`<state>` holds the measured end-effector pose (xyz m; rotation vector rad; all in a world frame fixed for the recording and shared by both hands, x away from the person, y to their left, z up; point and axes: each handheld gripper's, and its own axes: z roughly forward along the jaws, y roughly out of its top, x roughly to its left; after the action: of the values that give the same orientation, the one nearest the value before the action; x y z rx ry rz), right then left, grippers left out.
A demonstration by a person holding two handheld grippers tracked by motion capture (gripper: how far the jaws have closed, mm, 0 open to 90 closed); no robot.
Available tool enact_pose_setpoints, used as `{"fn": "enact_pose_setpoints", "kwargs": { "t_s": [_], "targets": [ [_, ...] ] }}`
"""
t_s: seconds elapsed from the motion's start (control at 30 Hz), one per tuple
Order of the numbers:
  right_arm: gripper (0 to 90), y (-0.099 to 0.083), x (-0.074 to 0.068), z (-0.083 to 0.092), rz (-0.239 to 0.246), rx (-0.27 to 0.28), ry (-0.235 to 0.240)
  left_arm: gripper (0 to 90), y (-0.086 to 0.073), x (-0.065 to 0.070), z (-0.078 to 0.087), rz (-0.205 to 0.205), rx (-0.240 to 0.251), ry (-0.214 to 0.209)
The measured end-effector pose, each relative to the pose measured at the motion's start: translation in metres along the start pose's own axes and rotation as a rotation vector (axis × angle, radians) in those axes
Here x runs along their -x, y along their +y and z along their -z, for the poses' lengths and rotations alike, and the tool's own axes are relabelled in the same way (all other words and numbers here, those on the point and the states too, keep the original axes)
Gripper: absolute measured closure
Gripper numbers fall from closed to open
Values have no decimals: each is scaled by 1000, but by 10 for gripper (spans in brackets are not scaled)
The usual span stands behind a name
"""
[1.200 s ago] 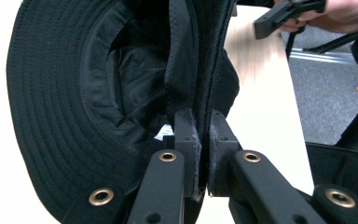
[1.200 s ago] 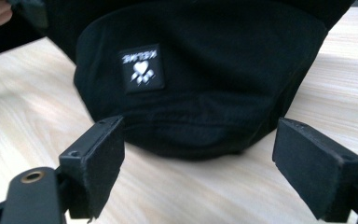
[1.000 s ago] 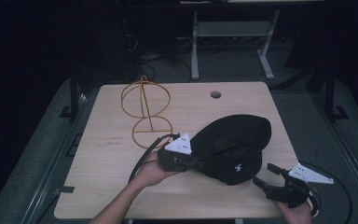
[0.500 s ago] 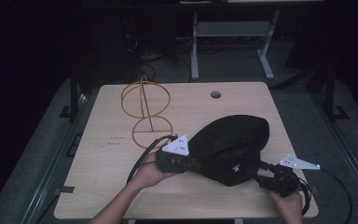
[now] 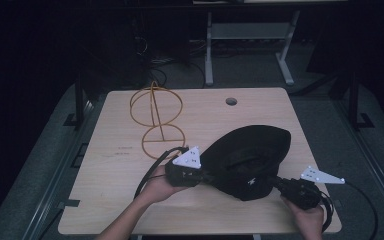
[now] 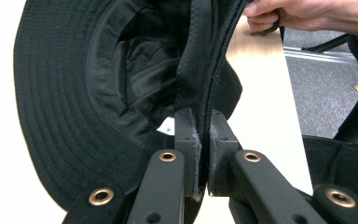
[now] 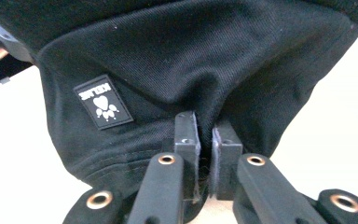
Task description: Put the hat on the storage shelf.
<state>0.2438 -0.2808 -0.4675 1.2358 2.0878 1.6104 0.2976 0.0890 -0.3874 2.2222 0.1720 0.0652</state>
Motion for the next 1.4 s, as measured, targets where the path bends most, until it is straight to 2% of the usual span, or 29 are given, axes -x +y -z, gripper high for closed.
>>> {"fn": "enact_pose_setpoints", "kwargs": {
  "t_s": [0.23,0.27,0.47,0.6,0.73,0.87,1.07,1.2,1.4],
  "targets": [
    [860,7,-7,11,35,43,4,805,-1,1,2,-7,-19,29],
    [861,12,-10,18,49,67,11,798,-2,1,3,-3,-21,40],
    [865,26,-20,30,89,114,28,770,-5,0,4,7,-27,53],
    [868,34,-26,39,107,163,48,745,-7,0,6,9,-25,64],
    [873,44,-32,46,143,175,48,689,-8,1,11,14,-10,78],
    [878,53,-36,52,161,184,39,671,-10,1,15,22,-4,84],
    [881,71,-42,62,173,196,25,629,-16,5,23,26,6,95],
    [882,82,-44,67,183,200,18,606,-21,11,26,9,-8,111],
    [882,97,-44,70,192,198,11,569,-34,18,28,24,-7,118]
  ]
}}
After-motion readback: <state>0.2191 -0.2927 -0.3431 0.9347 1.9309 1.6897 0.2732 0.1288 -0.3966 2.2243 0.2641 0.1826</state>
